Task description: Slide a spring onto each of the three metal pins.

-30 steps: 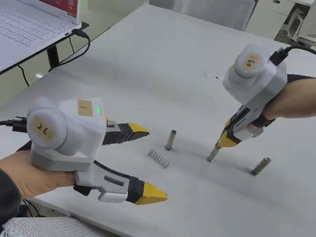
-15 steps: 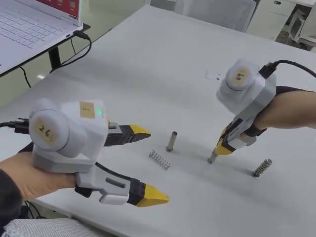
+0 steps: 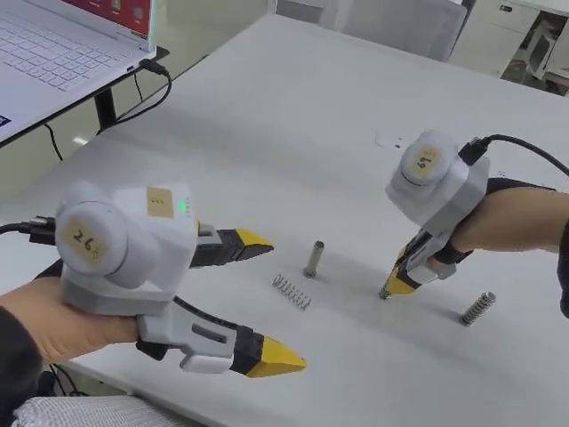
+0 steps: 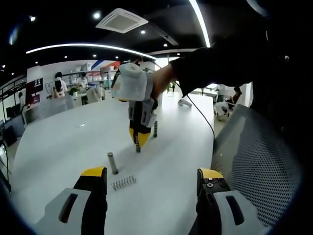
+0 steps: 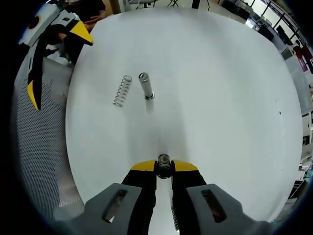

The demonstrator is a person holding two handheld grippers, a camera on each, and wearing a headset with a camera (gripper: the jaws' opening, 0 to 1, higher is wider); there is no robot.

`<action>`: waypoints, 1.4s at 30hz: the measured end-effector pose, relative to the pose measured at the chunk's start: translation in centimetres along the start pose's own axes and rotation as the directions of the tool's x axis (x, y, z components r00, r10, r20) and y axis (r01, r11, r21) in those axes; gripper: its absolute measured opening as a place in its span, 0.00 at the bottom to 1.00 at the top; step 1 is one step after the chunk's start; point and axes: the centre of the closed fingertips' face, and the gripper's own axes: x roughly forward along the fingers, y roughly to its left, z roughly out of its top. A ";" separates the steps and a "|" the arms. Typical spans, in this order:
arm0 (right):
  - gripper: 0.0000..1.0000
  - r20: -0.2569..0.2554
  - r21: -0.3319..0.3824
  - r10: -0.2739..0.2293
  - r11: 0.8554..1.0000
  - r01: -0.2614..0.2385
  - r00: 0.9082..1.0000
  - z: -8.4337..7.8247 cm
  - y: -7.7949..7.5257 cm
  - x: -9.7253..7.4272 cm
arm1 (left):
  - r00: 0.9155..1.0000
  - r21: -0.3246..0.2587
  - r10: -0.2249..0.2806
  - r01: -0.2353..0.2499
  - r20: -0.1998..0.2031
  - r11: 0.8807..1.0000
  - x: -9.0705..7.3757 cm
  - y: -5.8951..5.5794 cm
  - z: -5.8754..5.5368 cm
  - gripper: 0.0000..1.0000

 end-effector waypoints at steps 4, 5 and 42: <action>0.09 -0.001 -0.001 0.001 1.000 -0.001 1.000 -0.1 0.1 0.3 | 1.000 0.000 0.001 -0.001 0.000 1.000 0.0 -0.1 0.1 0.71; 0.09 0.001 0.000 0.003 1.000 -0.003 1.000 0.0 0.1 0.3 | 1.000 0.000 0.001 -0.001 -0.001 1.000 0.0 -0.1 0.1 0.71; 0.22 0.113 -0.023 -0.045 0.999 0.048 0.993 1.9 0.6 -2.4 | 1.000 0.004 -0.003 0.003 -0.005 1.000 0.0 0.0 -0.3 0.71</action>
